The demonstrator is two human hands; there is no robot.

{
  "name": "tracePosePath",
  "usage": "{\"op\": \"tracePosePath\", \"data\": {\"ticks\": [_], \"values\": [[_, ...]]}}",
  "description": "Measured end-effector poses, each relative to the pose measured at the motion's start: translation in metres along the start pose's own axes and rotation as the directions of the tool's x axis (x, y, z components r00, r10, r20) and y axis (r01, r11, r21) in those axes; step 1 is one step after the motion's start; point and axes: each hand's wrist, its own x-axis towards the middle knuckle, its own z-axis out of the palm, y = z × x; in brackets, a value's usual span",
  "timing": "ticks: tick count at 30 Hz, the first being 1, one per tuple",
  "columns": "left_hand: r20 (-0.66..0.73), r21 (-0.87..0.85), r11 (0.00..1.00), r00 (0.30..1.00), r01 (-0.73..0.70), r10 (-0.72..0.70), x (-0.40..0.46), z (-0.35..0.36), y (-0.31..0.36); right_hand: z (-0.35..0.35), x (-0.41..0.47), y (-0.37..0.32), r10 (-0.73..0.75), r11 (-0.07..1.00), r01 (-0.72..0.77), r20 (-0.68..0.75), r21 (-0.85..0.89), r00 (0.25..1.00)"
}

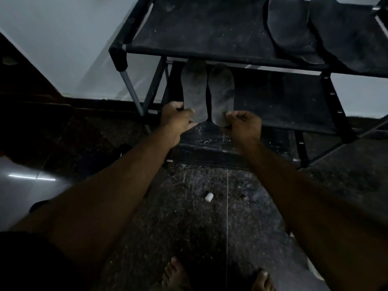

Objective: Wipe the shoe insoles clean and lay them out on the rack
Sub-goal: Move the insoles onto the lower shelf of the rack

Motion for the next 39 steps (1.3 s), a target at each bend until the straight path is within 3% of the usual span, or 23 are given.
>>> {"op": "tracePosePath", "data": {"ticks": [9,14,23,39], "values": [[0.112,-0.107,0.987,0.988,0.121,-0.109,0.005,-0.005,-0.005,0.001,0.002,0.006,0.047,0.998,-0.045,0.064,-0.036,0.997],[0.115,-0.125,0.988,0.991,0.090,-0.075,-0.010,-0.018,-0.029,-0.005,-0.009,0.007,0.072,0.997,-0.074,0.064,0.019,0.995],[0.038,-0.160,0.986,0.998,0.048,-0.042,-0.002,-0.005,-0.026,0.005,-0.009,0.012,0.129,0.977,-0.126,-0.004,0.174,0.992],[-0.082,-0.179,0.984,0.996,0.014,-0.029,0.015,0.001,-0.030,0.016,0.003,0.018,0.075,0.950,-0.048,-0.077,0.309,0.994]]}}
